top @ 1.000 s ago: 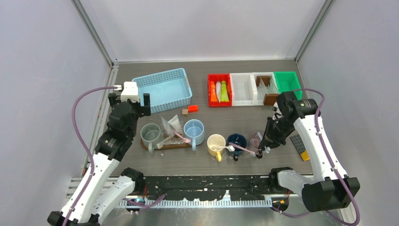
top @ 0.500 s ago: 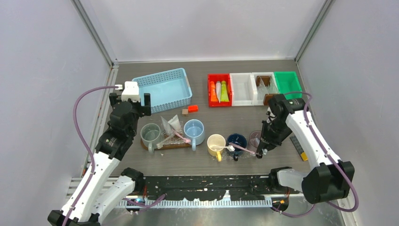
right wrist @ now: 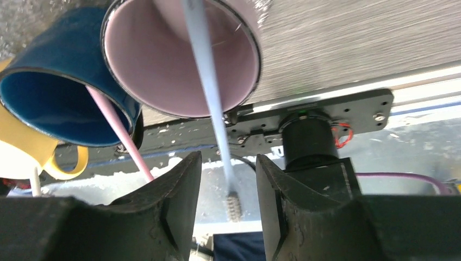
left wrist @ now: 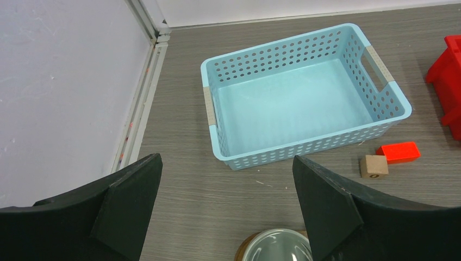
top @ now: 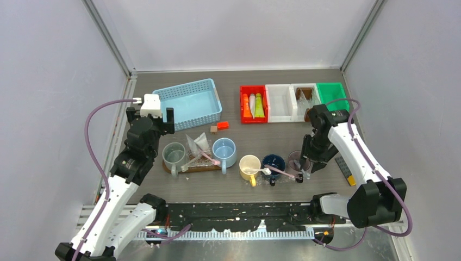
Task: Prepare toiletry sets of a toothbrush and toothpaste on the tray
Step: Place the toothbrush in the cup.
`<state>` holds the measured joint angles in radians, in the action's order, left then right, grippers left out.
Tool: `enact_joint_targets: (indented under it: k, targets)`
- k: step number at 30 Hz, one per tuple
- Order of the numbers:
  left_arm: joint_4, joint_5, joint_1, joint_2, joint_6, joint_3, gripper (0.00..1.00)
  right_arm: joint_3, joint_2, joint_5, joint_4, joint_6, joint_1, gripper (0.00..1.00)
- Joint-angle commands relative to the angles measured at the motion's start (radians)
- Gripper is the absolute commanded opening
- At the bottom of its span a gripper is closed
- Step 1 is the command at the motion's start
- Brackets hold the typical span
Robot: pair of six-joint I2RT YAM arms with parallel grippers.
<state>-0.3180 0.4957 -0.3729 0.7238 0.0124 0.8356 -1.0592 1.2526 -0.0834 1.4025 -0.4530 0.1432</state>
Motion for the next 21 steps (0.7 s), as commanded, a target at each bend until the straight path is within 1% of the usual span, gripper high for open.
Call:
enact_joint_targets:
  k: [1, 5, 10, 15, 21]
  targets:
    - [0.059, 0.001, -0.004, -0.007, 0.014, 0.0, 0.93, -0.09, -0.035, 0.2, 0.036, -0.021, 0.004, 0.49]
    - [0.059, 0.003, -0.004, -0.007, 0.015, 0.0, 0.93, -0.177, -0.032, 0.288, 0.049, -0.016, 0.004, 0.55]
    - [0.059, 0.003, -0.004, -0.01, 0.015, 0.0, 0.93, -0.301, 0.004, 0.371, 0.002, -0.012, 0.003, 0.67]
    - [0.059, 0.002, -0.004, -0.015, 0.014, 0.0, 0.93, -0.414, 0.078, 0.411, -0.132, -0.005, -0.006, 0.7]
    - [0.06, -0.004, -0.004, -0.021, 0.01, -0.001, 0.93, -0.557, 0.227, 0.356, -0.291, 0.031, -0.074, 0.71]
